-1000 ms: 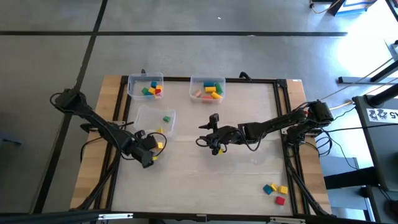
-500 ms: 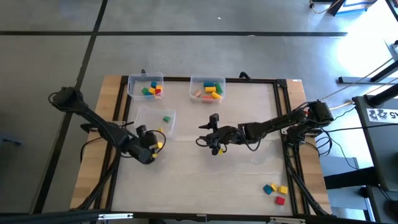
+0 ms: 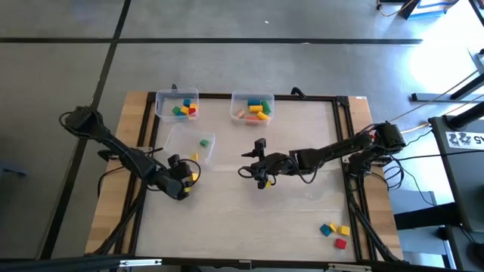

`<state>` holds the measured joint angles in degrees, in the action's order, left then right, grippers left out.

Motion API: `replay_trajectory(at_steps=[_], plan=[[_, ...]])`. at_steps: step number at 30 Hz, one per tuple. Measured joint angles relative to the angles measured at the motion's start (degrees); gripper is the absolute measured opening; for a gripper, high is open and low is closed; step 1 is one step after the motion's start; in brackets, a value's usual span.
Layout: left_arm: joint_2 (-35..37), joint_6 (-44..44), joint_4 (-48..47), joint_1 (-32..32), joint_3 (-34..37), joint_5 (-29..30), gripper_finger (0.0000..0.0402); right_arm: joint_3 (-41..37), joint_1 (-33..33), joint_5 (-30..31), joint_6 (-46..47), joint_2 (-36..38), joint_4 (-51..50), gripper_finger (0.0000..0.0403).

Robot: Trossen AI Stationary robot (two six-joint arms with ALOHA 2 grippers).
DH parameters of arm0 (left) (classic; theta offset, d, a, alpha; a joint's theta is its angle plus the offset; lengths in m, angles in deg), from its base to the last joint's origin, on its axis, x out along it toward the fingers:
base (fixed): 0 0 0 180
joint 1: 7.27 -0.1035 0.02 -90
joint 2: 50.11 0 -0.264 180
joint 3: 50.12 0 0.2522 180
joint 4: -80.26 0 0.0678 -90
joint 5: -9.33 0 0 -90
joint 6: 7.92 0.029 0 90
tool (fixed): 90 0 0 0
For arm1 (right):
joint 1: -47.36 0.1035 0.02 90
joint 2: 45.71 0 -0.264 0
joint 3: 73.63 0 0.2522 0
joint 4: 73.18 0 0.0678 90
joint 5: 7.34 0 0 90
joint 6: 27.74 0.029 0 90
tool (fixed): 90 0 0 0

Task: Sort blocks by size
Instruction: Put the yellow triangle game block into the bottom left transparent bin

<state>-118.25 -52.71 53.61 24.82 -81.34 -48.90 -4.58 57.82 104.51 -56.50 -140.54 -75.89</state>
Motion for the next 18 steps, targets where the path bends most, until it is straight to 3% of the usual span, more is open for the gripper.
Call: replay_trajectory(at_steps=[10,18], plan=[[0.02,8.11,9.33,0.00,3.22,-0.21,0.0205,0.00,0.02,0.00,0.00,0.00,0.00,0.0227],[0.04,9.87,9.11,0.01,3.21,-0.11,0.0136,0.00,0.02,0.00,0.00,0.00,0.00,0.0227]])
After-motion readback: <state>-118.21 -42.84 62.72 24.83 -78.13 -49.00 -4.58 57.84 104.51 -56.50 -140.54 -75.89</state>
